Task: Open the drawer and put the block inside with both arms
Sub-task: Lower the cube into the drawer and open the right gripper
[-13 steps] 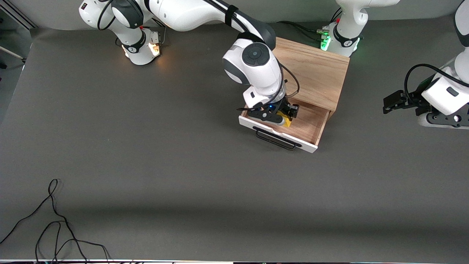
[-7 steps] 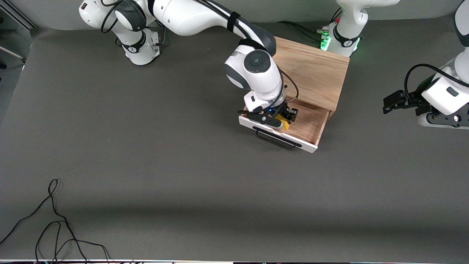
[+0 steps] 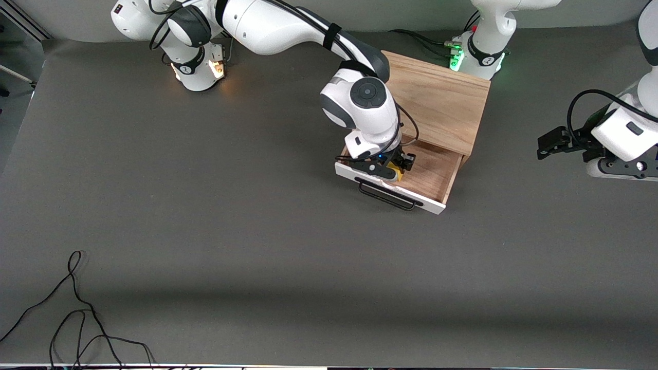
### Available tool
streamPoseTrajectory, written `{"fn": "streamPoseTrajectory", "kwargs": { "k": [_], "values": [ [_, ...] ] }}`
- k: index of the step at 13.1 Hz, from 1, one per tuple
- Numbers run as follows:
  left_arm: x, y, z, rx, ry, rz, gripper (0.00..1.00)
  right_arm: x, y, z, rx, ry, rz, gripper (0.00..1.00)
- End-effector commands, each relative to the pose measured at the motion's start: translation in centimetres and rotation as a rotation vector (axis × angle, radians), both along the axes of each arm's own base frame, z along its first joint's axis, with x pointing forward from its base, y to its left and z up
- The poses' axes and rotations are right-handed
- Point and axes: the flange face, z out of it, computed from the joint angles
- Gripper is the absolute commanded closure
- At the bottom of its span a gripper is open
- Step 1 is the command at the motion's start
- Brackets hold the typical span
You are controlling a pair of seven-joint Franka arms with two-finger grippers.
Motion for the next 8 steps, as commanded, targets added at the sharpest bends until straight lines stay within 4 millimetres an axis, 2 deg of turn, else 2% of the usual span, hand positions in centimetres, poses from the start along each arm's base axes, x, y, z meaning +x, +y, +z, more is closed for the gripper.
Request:
{"fn": "streamPoseTrajectory", "kwargs": {
  "k": [1, 2, 8],
  "values": [
    [-0.3, 0.0, 0.0, 0.010, 0.001, -0.016, 0.00, -0.6, 0.4, 0.8, -0.018, -0.007, -0.018, 0.15],
    [-0.3, 0.0, 0.0, 0.010, 0.001, -0.016, 0.00, -1.5, 1.0, 0.8, -0.020, -0.010, -0.003, 0.00],
    [-0.3, -0.2, 0.0, 0.010, 0.001, -0.014, 0.00, -0.8, 0.3, 4.1, -0.015, -0.032, -0.007, 0.00]
  ]
}}
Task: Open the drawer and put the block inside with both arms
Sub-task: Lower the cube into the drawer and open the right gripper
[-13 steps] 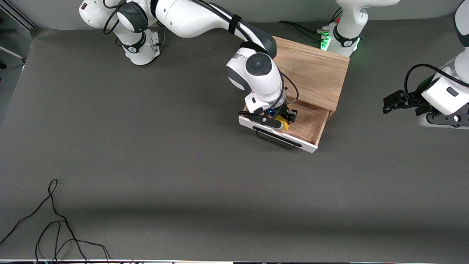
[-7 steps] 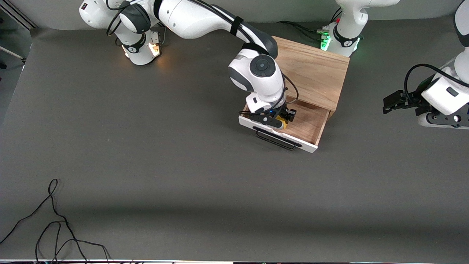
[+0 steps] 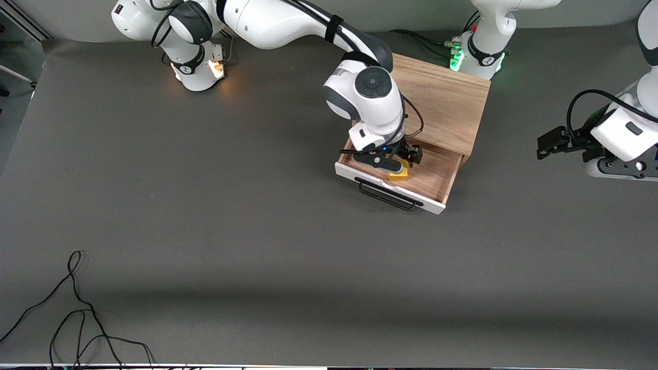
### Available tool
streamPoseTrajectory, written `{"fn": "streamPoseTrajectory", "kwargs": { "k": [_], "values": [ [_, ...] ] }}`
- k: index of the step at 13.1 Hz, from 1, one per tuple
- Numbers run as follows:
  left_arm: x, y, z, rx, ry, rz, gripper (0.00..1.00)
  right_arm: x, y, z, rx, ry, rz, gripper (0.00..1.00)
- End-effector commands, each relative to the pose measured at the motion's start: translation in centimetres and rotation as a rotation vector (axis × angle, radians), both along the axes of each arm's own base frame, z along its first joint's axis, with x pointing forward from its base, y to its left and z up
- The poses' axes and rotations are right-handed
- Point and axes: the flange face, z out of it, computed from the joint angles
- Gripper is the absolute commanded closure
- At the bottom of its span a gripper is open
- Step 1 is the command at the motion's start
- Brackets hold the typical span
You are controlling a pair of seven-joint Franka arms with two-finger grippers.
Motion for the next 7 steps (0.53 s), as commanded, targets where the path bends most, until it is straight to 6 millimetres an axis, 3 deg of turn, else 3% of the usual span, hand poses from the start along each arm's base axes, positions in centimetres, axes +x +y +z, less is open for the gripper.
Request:
{"fn": "streamPoseTrajectory", "kwargs": {
  "k": [1, 3, 5, 7],
  "values": [
    [-0.3, -0.1, 0.0, 0.010, 0.000, -0.011, 0.00, 0.3, -0.8, 3.0, -0.033, -0.031, -0.011, 0.00],
    [-0.3, -0.1, 0.0, 0.010, 0.000, -0.013, 0.00, 0.7, -1.8, 4.5, -0.074, -0.043, 0.005, 0.00],
    [-0.3, -0.1, 0.0, 0.010, 0.000, -0.013, 0.00, 1.5, -3.4, 9.0, -0.087, -0.101, 0.060, 0.00],
    [-0.3, 0.0, 0.0, 0.009, 0.001, -0.009, 0.00, 3.6, -7.2, 11.7, -0.144, -0.064, 0.094, 0.00]
  ]
}}
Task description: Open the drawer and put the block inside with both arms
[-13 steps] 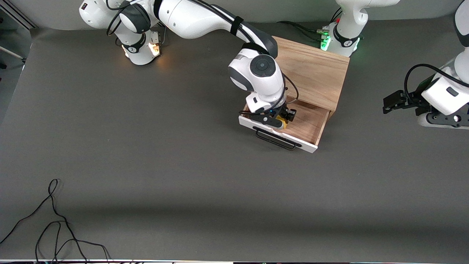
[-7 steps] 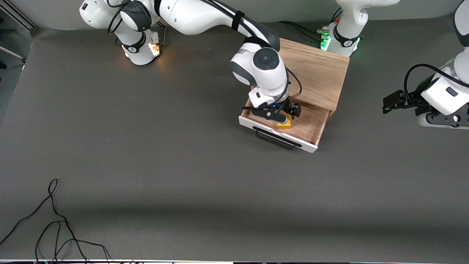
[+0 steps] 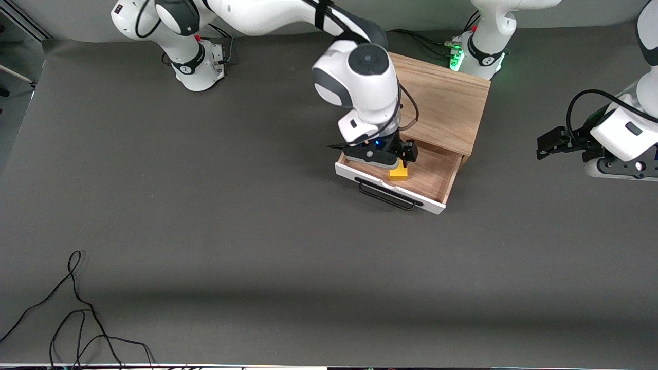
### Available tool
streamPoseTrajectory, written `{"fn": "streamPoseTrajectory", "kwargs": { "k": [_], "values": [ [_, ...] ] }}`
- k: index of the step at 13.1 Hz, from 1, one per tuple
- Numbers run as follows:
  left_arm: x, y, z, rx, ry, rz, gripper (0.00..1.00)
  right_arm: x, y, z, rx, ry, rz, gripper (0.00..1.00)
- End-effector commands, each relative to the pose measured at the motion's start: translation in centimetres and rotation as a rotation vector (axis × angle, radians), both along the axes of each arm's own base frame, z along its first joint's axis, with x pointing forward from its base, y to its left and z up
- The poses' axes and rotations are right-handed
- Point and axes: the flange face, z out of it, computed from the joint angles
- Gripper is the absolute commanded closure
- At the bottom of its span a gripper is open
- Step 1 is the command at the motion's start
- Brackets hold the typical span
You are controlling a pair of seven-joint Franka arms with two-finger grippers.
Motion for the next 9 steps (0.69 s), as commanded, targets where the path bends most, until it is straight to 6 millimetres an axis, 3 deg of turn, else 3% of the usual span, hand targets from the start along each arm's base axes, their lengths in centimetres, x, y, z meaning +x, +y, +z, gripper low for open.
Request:
{"fn": "streamPoseTrajectory", "kwargs": {
  "k": [1, 2, 5, 9],
  "values": [
    [-0.3, -0.1, 0.1, 0.010, 0.000, -0.011, 0.00, 2.7, -5.6, 5.9, -0.048, 0.007, 0.065, 0.00],
    [-0.3, 0.0, 0.1, 0.009, 0.000, -0.009, 0.00, 3.4, -7.5, 7.3, -0.065, 0.014, 0.111, 0.00],
    [-0.2, 0.0, 0.1, 0.009, -0.001, -0.009, 0.00, 6.6, -15.8, 12.2, -0.107, 0.048, 0.195, 0.00],
    [-0.2, 0.0, 0.1, 0.009, -0.001, -0.009, 0.00, 12.0, -28.9, 16.8, -0.069, 0.040, 0.259, 0.00]
  ]
}}
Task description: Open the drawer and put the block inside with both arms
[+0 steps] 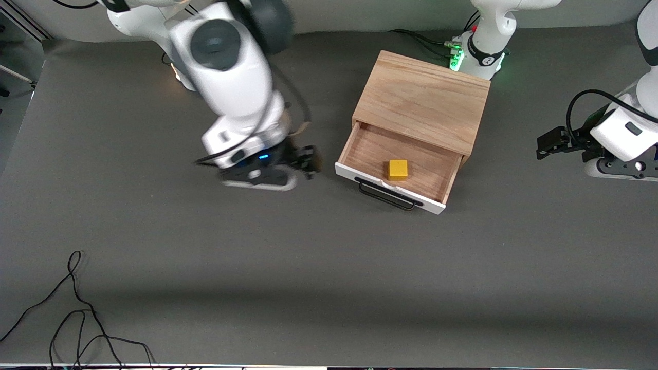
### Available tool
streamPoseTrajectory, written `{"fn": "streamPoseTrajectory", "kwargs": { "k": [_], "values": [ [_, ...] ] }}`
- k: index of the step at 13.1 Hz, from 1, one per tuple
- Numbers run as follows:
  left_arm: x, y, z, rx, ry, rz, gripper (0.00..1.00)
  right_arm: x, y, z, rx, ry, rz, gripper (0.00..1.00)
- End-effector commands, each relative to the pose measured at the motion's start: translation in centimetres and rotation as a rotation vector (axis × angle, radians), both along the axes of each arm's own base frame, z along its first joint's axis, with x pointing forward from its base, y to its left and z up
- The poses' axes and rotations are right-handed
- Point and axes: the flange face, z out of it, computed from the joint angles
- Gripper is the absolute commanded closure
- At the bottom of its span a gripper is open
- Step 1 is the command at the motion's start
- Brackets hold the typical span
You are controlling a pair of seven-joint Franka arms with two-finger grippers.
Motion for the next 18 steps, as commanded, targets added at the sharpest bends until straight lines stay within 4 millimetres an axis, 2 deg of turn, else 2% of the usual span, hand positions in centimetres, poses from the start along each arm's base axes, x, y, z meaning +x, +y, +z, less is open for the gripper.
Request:
{"fn": "streamPoseTrajectory", "kwargs": {
  "k": [1, 3, 7, 8, 11, 13, 18],
  "values": [
    [-0.2, 0.0, 0.0, 0.010, -0.002, -0.010, 0.00, 1.8, -8.9, 2.7, 0.039, 0.037, 0.049, 0.00],
    [-0.2, 0.0, 0.0, 0.010, -0.002, -0.010, 0.00, 2.8, -14.1, 4.3, 0.038, 0.024, 0.077, 0.00],
    [-0.1, 0.0, -0.2, 0.009, 0.001, -0.009, 0.00, 3.5, -24.7, 3.6, -0.002, 0.034, 0.131, 0.00],
    [-0.1, 0.0, -0.2, 0.009, 0.001, -0.009, 0.00, 3.6, -26.7, 3.5, -0.004, 0.027, 0.137, 0.00],
    [-0.1, 0.0, -0.2, 0.009, 0.001, -0.009, 0.00, 3.4, -28.6, 4.0, 0.000, 0.024, 0.126, 0.00],
    [-0.1, 0.0, -0.2, 0.009, 0.001, -0.009, 0.00, 3.2, -29.1, 3.9, 0.001, 0.028, 0.132, 0.00],
    [-0.1, 0.0, -0.2, 0.009, 0.003, -0.009, 0.00, 2.7, -31.8, 2.6, 0.002, 0.043, 0.141, 0.00]
  ]
}}
